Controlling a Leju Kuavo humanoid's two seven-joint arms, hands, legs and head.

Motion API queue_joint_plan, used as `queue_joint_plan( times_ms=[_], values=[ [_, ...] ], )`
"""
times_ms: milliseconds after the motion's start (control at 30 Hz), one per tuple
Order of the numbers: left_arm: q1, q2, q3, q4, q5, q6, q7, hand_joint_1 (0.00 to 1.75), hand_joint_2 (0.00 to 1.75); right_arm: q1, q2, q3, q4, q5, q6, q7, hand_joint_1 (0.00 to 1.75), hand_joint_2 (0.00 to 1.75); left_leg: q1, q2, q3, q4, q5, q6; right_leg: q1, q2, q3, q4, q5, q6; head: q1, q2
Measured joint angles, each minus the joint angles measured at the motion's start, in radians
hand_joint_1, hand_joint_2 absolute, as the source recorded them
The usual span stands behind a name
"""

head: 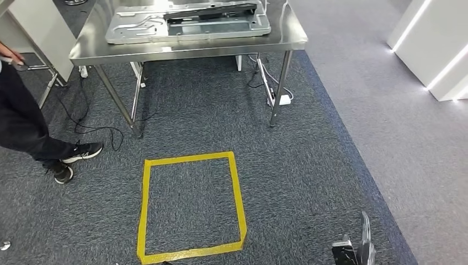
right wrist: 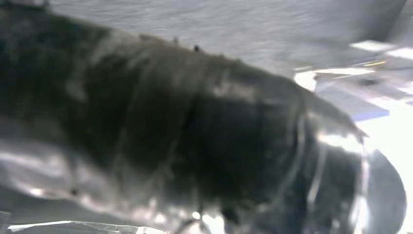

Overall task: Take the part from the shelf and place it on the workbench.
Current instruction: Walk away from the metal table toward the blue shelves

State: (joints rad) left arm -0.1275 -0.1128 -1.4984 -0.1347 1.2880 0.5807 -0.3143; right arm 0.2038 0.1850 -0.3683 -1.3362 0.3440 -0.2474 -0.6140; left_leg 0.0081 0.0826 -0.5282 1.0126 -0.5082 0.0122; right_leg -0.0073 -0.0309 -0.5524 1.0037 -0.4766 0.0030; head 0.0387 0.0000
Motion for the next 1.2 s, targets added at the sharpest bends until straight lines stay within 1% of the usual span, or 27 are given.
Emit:
queue_joint_plan(
  times_ms=[67,100,133,167,200,233,267,333,400,467,500,533,600,633,667,700,733,767,833,867,900,967,1000,1067,1133,1167,1200],
  values=[
    [0.000,0.000,-0.003,0.000,0.001,0.000,0.000,0.00,0.00,-0.032,0.007,-0.094,0.101,0.014,0.018,-0.024,0.00,0.00,0.004,-0.042,-0.033,0.076,-0.052,-0.009,-0.005,0.014,-0.002,-0.004,0.007,-0.012,0.000,0.000],
    [0.001,0.000,-0.005,0.000,0.002,0.000,0.001,0.00,0.00,-0.046,0.010,-0.127,0.139,0.021,0.022,-0.029,0.00,0.00,0.004,-0.061,-0.062,0.140,-0.087,-0.012,-0.005,0.023,-0.005,-0.004,0.009,-0.016,0.000,0.000],
    [0.004,0.000,-0.007,0.000,0.004,0.000,0.002,0.00,0.00,-0.060,0.011,-0.157,0.178,0.028,0.027,-0.026,0.00,0.00,0.005,-0.069,-0.093,0.208,-0.118,-0.014,-0.004,0.033,-0.008,-0.004,0.010,-0.019,0.000,0.000],
    [0.006,0.000,-0.008,0.000,0.005,0.000,0.004,0.00,0.00,-0.076,0.012,-0.189,0.225,0.038,0.035,-0.018,0.00,0.00,0.005,-0.072,-0.116,0.258,-0.131,-0.015,-0.004,0.046,-0.010,-0.003,0.011,-0.020,0.000,0.000],
    [0.007,0.000,-0.011,0.000,0.006,0.000,0.005,0.00,0.00,-0.093,0.012,-0.225,0.283,0.051,0.044,-0.008,0.00,0.00,0.005,-0.074,-0.122,0.272,-0.124,-0.014,-0.003,0.059,-0.010,-0.002,0.012,-0.020,0.000,0.000],
    [0.007,0.000,-0.013,0.000,0.007,0.000,0.007,0.00,0.00,-0.111,0.008,-0.266,0.351,0.064,0.051,0.006,0.00,0.00,0.005,-0.076,-0.110,0.246,-0.098,-0.012,-0.003,0.072,-0.010,0.000,0.012,-0.020,0.000,0.000],
    [0.006,0.000,-0.016,0.000,0.008,0.000,0.009,0.00,0.00,-0.130,0.002,-0.310,0.428,0.076,0.053,0.022,0.00,0.00,0.005,-0.083,-0.082,0.187,-0.059,-0.009,-0.003,0.085,-0.009,0.002,0.011,-0.018,0.000,0.000],
    [0.006,0.000,-0.020,0.000,0.008,0.000,0.013,0.00,0.00,-0.162,-0.015,-0.392,0.584,0.093,0.037,0.076,0.00,0.00,0.006,-0.123,-0.025,0.058,-0.004,0.000,-0.003,0.106,-0.012,0.010,0.009,-0.013,0.000,0.000],
    [0.005,-0.001,-0.024,0.000,0.009,0.000,0.017,0.00,0.00,-0.183,-0.027,-0.460,0.721,0.102,0.018,0.157,0.00,0.00,0.004,-0.152,-0.004,0.006,0.004,0.008,-0.004,0.124,-0.022,0.016,0.010,0.000,0.000,0.000],
    [0.004,-0.001,-0.025,0.000,0.009,0.000,0.019,0.00,0.00,-0.189,-0.034,-0.510,0.820,0.109,0.008,0.221,0.00,0.00,0.004,-0.137,-0.002,0.000,0.007,0.017,-0.006,0.139,-0.028,0.016,0.014,0.014,0.000,0.000],
    [0.003,-0.002,-0.026,0.000,0.010,0.000,0.019,0.00,0.00,-0.191,-0.036,-0.528,0.858,0.113,0.004,0.245,0.00,0.00,0.006,-0.126,0.001,-0.005,0.011,0.023,-0.006,0.131,-0.030,0.020,0.011,0.019,0.000,0.000],
    [0.003,-0.002,-0.026,0.000,0.010,0.000,0.020,0.00,0.00,-0.195,-0.037,-0.542,0.890,0.119,0.000,0.275,0.00,0.00,0.009,-0.113,0.003,-0.012,0.015,0.031,-0.005,0.112,-0.039,0.038,-0.002,0.023,0.002,0.000],
    [0.002,-0.003,-0.029,0.000,0.010,-0.001,0.022,0.00,0.00,-0.209,-0.037,-0.565,0.943,0.130,-0.009,0.355,0.00,0.00,0.009,-0.085,0.005,-0.018,0.019,0.041,-0.006,0.062,-0.085,0.135,-0.058,0.033,0.006,0.000],
    [0.003,-0.003,-0.031,0.000,0.010,-0.001,0.024,0.00,0.00,-0.216,-0.035,-0.575,0.964,0.135,-0.013,0.393,0.00,0.00,0.008,-0.070,0.004,-0.018,0.019,0.043,-0.008,0.049,-0.117,0.202,-0.090,0.039,0.007,0.000],
    [0.004,-0.003,-0.034,0.000,0.010,-0.002,0.026,0.00,0.00,-0.220,-0.032,-0.584,0.982,0.138,-0.017,0.422,0.00,0.00,0.007,-0.056,0.002,-0.018,0.019,0.043,-0.012,0.043,-0.144,0.258,-0.111,0.044,0.007,0.000],
    [0.005,-0.003,-0.037,0.000,0.010,-0.002,0.027,0.00,0.00,-0.223,-0.029,-0.591,0.997,0.140,-0.019,0.439,0.00,0.00,0.007,-0.043,0.002,-0.017,0.018,0.043,-0.015,0.040,-0.155,0.285,-0.113,0.048,0.007,0.000],
    [0.004,-0.003,-0.039,0.000,0.010,-0.002,0.027,0.00,0.00,-0.224,-0.026,-0.598,1.011,0.141,-0.020,0.451,0.00,0.00,0.007,-0.033,0.003,-0.017,0.017,0.041,-0.019,0.036,-0.146,0.273,-0.097,0.051,0.007,0.000],
    [0.004,-0.004,-0.042,0.000,0.010,-0.002,0.027,0.00,0.00,-0.224,-0.024,-0.603,1.021,0.142,-0.021,0.457,0.00,0.00,0.007,-0.023,0.004,-0.016,0.015,0.039,-0.022,0.027,-0.117,0.222,-0.067,0.052,0.007,0.000],
    [0.003,-0.004,-0.045,0.000,0.010,-0.002,0.026,0.00,0.00,-0.228,-0.019,-0.608,1.035,0.145,-0.021,0.462,0.00,0.00,0.005,-0.006,0.007,-0.012,0.009,0.029,-0.021,-0.009,-0.043,0.085,-0.014,0.047,0.007,0.000],
    [0.002,-0.004,-0.046,0.000,0.010,-0.002,0.025,0.00,0.00,-0.231,-0.016,-0.608,1.040,0.146,-0.019,0.462,0.00,0.00,0.003,0.002,0.009,-0.011,0.006,0.022,-0.018,-0.022,-0.020,0.039,-0.001,0.041,0.007,0.000],
    [0.002,-0.004,-0.047,0.000,0.009,-0.002,0.025,0.00,0.00,-0.234,-0.014,-0.609,1.044,0.148,-0.018,0.462,0.00,0.00,0.001,0.009,0.010,-0.010,0.003,0.014,-0.015,-0.027,-0.010,0.018,0.001,0.033,0.007,0.000],
    [-0.001,-0.005,-0.048,0.000,0.008,-0.002,0.024,0.00,0.00,-0.237,-0.010,-0.614,1.051,0.149,-0.015,0.462,0.00,0.00,0.001,0.023,0.017,-0.012,0.001,0.001,-0.010,-0.010,-0.014,0.017,0.001,0.017,0.006,0.000],
    [-0.003,-0.005,-0.048,0.000,0.008,-0.002,0.024,0.00,0.00,-0.237,-0.009,-0.617,1.055,0.150,-0.015,0.462,0.00,0.00,0.003,0.020,0.019,-0.008,-0.004,-0.005,-0.011,-0.002,-0.014,0.014,0.003,0.010,0.006,0.000],
    [-0.004,-0.005,-0.048,0.000,0.008,-0.002,0.023,0.00,0.00,-0.239,-0.006,-0.622,1.059,0.150,-0.015,0.462,0.00,0.00,0.009,-0.017,0.001,0.045,-0.044,-0.013,-0.014,0.015,-0.013,0.006,0.011,-0.006,0.006,0.000],
    [-0.001,-0.004,-0.048,0.000,0.008,-0.002,0.023,0.00,0.00,-0.243,-0.005,-0.624,1.061,0.152,-0.014,0.458,0.00,0.00,0.012,-0.062,-0.056,0.172,-0.115,-0.016,-0.013,0.033,-0.016,0.005,0.015,-0.015,0.005,0.000],
    [0.001,-0.004,-0.049,0.000,0.008,-0.002,0.022,0.00,0.00,-0.243,-0.005,-0.624,1.062,0.154,-0.012,0.454,0.00,0.00,0.012,-0.070,-0.087,0.236,-0.140,-0.017,-0.011,0.044,-0.018,0.006,0.016,-0.016,0.005,0.000],
    [0.003,-0.004,-0.049,0.000,0.008,-0.002,0.021,0.00,0.00,-0.243,-0.004,-0.624,1.063,0.156,-0.011,0.449,0.00,0.00,0.012,-0.074,-0.107,0.274,-0.146,-0.016,-0.009,0.056,-0.019,0.007,0.016,-0.017,0.005,0.000]
  ],
)
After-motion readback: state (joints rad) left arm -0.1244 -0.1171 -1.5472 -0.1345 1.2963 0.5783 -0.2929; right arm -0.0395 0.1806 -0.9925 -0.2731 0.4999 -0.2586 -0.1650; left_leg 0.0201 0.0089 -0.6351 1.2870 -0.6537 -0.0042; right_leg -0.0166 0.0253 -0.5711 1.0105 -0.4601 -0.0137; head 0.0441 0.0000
